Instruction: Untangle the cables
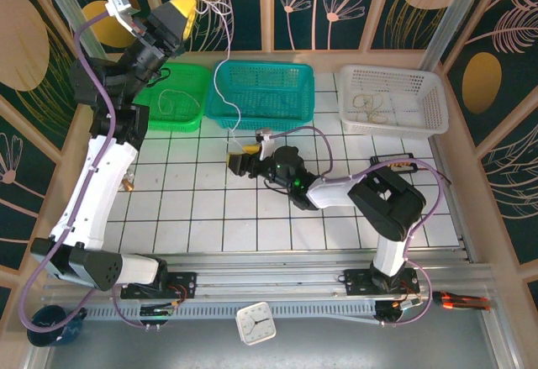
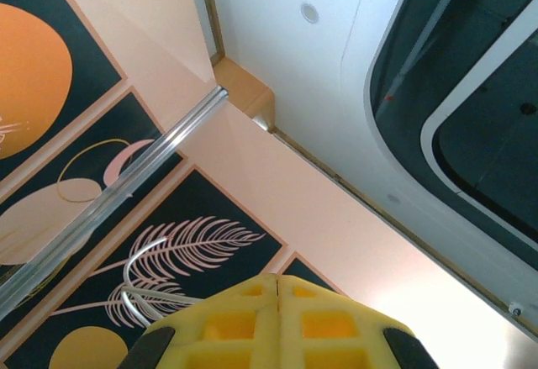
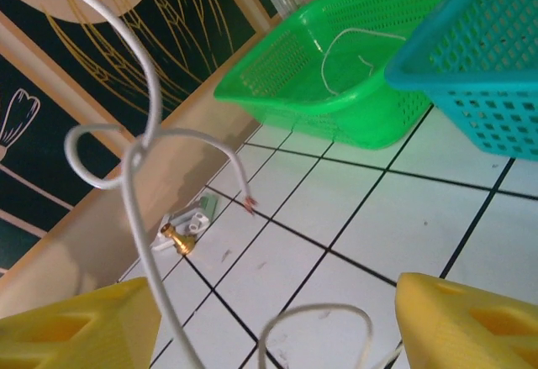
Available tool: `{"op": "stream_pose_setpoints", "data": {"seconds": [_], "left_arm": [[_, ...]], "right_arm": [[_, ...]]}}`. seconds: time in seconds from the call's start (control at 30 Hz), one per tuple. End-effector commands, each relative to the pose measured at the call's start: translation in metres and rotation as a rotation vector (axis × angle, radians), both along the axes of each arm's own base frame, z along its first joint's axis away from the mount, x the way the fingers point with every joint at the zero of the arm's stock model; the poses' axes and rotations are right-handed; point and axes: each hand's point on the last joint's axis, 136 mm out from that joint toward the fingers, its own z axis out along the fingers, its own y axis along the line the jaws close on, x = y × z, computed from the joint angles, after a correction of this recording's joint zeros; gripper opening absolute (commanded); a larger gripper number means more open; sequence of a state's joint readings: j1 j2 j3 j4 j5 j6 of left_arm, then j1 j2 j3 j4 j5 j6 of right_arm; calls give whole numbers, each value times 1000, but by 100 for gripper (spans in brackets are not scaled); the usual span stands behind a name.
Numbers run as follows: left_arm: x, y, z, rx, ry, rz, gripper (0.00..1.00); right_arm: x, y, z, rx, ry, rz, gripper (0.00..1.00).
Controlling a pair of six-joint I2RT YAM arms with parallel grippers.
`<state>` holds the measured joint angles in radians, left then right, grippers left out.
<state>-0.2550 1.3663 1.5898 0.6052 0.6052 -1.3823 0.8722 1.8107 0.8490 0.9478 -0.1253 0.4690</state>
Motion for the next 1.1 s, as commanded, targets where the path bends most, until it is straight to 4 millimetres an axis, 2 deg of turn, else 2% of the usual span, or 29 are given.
{"op": "stream_pose_setpoints", "data": {"seconds": [0.0, 0.03, 0.17, 0.23, 0.37, 0.57, 0.67, 0.83, 0.9, 1.07], "left_arm": [[-8, -2, 9, -27, 1, -42, 0], [-7, -2, 9, -28, 2, -39, 0], [-2, -1, 8, -34, -2, -23, 0], [3, -1, 10, -31, -13, -6, 0], [25, 0, 12, 6, -33, 68, 0], [73, 28, 16, 60, -50, 223, 0], [98, 51, 14, 87, -41, 323, 0], [133, 84, 10, 123, -17, 438, 0], [154, 98, 0, 144, 10, 482, 0], [189, 134, -22, 176, 77, 573, 0]], "right_arm": [[14, 4, 16, 44, -43, -46, 67], [17, 3, 14, 42, -36, -54, 57], [24, -11, -11, 19, 21, -81, 1], [23, -22, -25, 13, 57, -91, 0], [13, -42, -49, -15, 119, -115, 0], [-11, -79, -74, -67, 172, -163, 0], [-20, -92, -79, -104, 179, -181, 0], [-26, -109, -77, -135, 167, -211, 0], [-27, -111, -75, -144, 163, -211, 0], [-29, -119, -61, -136, 140, -233, 0]]}}
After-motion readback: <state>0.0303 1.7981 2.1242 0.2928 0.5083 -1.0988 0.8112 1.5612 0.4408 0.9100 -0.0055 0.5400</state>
